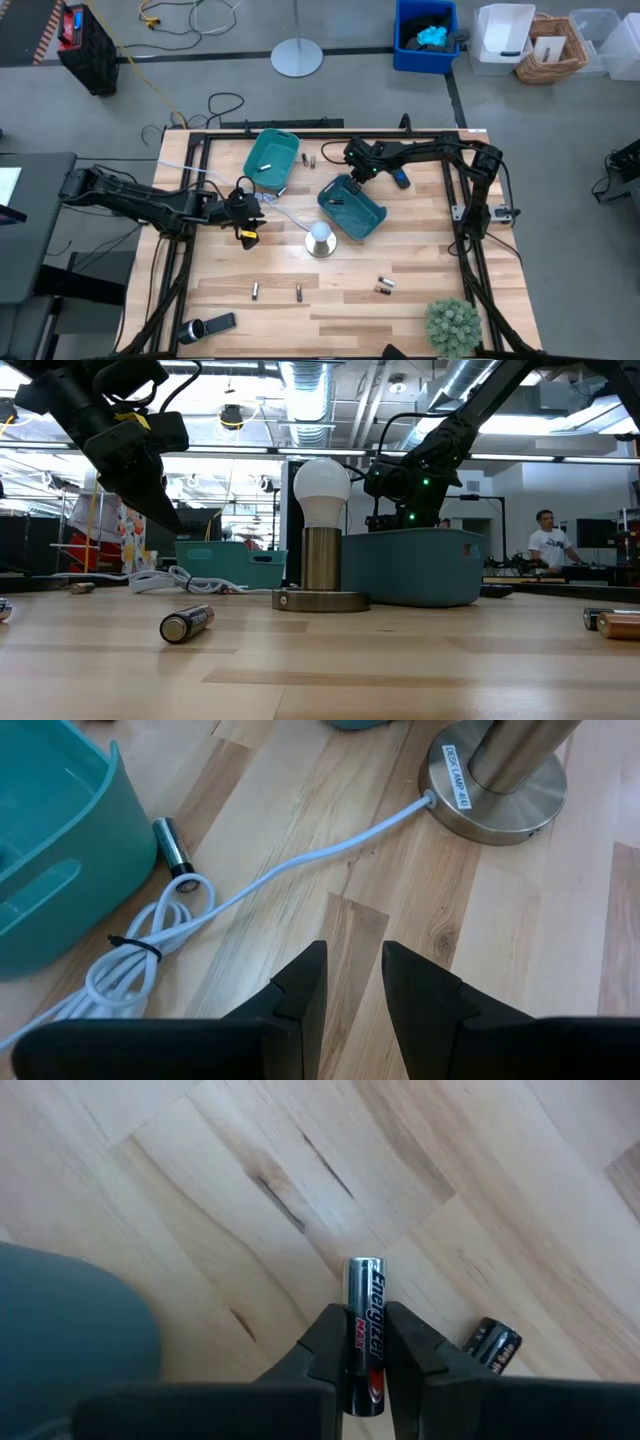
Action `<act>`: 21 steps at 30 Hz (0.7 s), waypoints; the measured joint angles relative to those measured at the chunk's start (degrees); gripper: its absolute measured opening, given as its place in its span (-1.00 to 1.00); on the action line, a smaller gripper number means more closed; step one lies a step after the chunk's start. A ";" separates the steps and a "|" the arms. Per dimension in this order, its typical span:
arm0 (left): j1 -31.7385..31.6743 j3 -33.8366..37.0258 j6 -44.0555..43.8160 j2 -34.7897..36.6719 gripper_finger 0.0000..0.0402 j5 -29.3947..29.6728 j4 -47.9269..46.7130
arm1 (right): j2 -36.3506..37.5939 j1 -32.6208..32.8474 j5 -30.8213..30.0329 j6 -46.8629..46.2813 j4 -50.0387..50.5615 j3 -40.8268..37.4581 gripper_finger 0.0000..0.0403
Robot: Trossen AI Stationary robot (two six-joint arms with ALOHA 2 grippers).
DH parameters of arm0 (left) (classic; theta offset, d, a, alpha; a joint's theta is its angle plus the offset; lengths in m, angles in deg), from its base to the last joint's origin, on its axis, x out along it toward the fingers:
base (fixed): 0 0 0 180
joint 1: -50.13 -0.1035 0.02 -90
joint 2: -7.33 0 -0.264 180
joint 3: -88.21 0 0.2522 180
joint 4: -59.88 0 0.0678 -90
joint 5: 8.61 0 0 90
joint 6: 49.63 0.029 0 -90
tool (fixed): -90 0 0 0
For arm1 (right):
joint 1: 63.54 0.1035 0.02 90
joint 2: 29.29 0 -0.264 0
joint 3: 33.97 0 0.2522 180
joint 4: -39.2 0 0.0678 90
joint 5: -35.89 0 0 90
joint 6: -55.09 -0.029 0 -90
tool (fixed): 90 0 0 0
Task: Sort batteries
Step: Put the silver battery into the green bin
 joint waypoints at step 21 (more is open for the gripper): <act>-1.10 0.00 -0.54 0.01 -0.54 0.04 0.02 | 1.92 -0.59 0.20 2.09 1.10 -0.15 -0.73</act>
